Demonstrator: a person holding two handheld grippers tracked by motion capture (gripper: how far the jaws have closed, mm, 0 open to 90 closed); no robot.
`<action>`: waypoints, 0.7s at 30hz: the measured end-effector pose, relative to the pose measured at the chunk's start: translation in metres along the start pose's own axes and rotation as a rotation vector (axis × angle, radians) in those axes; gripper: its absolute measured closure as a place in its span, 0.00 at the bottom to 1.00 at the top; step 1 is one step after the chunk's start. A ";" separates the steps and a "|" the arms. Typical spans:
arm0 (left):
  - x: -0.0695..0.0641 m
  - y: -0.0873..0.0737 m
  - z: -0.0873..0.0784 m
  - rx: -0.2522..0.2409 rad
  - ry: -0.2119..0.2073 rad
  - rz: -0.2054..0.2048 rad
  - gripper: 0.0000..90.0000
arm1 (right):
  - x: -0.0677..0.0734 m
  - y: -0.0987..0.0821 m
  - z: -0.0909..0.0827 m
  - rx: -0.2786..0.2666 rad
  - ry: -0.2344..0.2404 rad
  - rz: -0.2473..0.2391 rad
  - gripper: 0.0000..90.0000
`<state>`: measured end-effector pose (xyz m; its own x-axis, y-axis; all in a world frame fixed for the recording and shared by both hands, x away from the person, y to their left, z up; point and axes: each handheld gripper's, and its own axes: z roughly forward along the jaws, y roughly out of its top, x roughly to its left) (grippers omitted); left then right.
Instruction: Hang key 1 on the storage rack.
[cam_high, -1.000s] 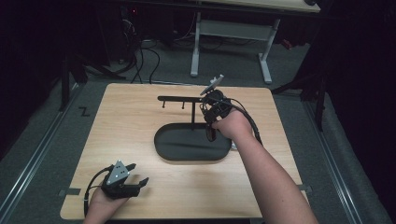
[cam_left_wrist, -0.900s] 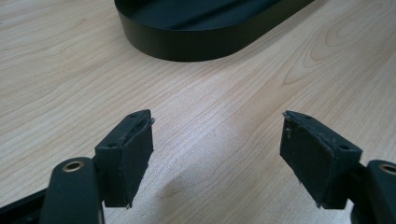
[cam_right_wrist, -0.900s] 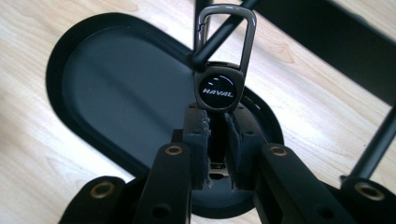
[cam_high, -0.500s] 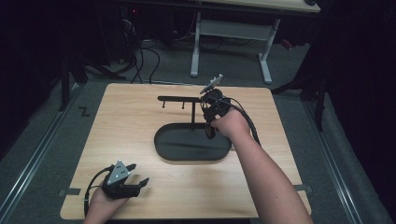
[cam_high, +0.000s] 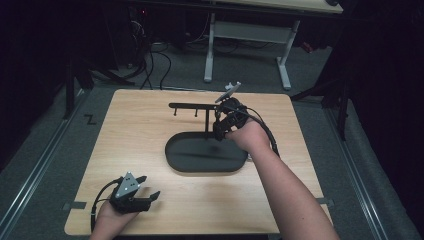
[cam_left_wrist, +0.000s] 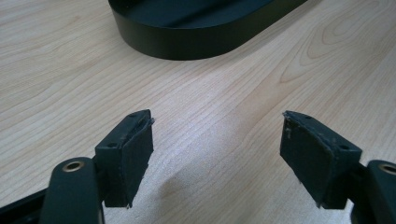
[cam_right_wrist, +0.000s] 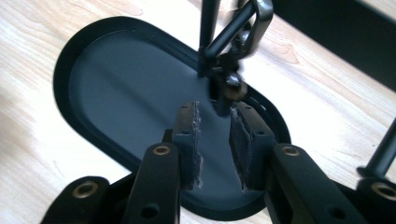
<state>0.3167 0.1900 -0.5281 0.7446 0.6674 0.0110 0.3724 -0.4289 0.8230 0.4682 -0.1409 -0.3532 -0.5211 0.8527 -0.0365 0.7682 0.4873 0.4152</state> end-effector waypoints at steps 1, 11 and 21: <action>0.000 0.000 0.000 0.001 -0.002 -0.001 0.29 | 0.001 -0.002 -0.001 -0.001 0.003 -0.001 0.79; -0.002 0.000 0.002 0.012 -0.010 0.001 0.29 | 0.009 -0.017 -0.011 -0.018 0.029 -0.028 0.70; -0.003 0.000 0.003 0.022 -0.012 0.007 0.29 | 0.007 -0.038 -0.016 -0.028 0.034 -0.023 0.64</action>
<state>0.3163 0.1860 -0.5303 0.7540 0.6568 0.0099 0.3788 -0.4471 0.8103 0.4293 -0.1568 -0.3548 -0.5509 0.8344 -0.0156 0.7457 0.5006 0.4397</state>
